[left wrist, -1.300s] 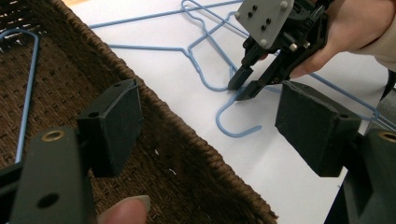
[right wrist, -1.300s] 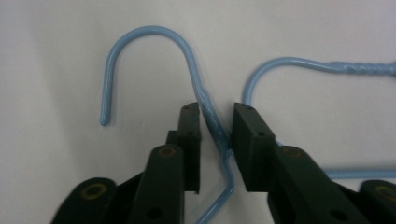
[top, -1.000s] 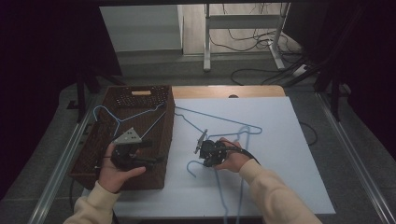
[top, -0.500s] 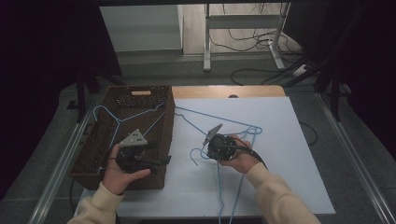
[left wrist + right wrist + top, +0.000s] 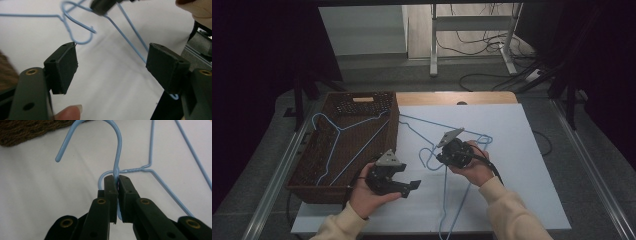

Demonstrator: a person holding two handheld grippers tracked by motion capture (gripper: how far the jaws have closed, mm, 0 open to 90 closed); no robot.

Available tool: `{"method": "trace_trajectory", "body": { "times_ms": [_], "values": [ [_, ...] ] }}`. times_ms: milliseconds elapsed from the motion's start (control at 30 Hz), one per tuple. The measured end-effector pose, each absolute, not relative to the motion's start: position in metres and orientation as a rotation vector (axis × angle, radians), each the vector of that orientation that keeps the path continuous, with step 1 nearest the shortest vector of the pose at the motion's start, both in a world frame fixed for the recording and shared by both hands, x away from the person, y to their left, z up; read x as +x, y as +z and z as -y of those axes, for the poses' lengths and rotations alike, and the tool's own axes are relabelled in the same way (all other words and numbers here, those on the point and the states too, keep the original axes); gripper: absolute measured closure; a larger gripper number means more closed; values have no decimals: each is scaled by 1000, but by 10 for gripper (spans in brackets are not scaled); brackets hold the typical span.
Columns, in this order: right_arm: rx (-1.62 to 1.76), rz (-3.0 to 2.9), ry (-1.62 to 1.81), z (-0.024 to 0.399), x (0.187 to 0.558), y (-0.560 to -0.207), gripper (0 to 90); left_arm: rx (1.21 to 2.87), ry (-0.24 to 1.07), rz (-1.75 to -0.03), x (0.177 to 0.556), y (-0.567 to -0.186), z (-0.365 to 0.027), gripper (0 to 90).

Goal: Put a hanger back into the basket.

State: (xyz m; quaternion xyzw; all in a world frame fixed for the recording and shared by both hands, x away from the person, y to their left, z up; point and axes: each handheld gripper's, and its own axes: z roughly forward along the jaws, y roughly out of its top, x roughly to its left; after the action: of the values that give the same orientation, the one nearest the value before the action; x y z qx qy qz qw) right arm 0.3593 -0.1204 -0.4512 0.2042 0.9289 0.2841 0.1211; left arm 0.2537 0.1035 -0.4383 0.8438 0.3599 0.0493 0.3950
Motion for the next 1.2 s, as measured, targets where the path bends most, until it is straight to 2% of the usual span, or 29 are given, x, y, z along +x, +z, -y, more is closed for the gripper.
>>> {"method": "trace_trajectory", "body": {
  "times_ms": [667,733,767,867,900,933,1000,1067,1133,1167,1200],
  "values": [
    [678,-2622,885,124,357,-445,859,2194,-27,-980,271,-486,-43,351],
    [683,-2616,889,124,357,-445,860,2183,-44,-989,274,-489,-39,373],
    [687,-2614,893,124,357,-445,900,2175,-56,-994,275,-491,-38,391],
    [709,-2589,926,126,356,-442,900,2171,-70,-1002,277,-495,-35,440],
    [703,-2592,920,126,356,-442,900,2197,-51,-1049,280,-502,-29,486],
    [704,-2596,907,126,356,-443,900,2245,-22,-1071,281,-507,-28,495],
    [706,-2615,900,126,357,-447,900,2198,-78,-1067,281,-510,-32,503],
    [708,-2630,884,126,357,-450,900,2203,-66,-1063,281,-509,-35,499],
    [717,-2666,856,125,359,-455,895,2174,-52,-1071,281,-505,-40,501],
    [731,-2691,846,124,363,-459,824,2169,-62,-1070,281,-504,-42,500],
    [740,-2701,843,123,364,-461,799,2176,-60,-1068,280,-504,-42,496]
  ]
}}
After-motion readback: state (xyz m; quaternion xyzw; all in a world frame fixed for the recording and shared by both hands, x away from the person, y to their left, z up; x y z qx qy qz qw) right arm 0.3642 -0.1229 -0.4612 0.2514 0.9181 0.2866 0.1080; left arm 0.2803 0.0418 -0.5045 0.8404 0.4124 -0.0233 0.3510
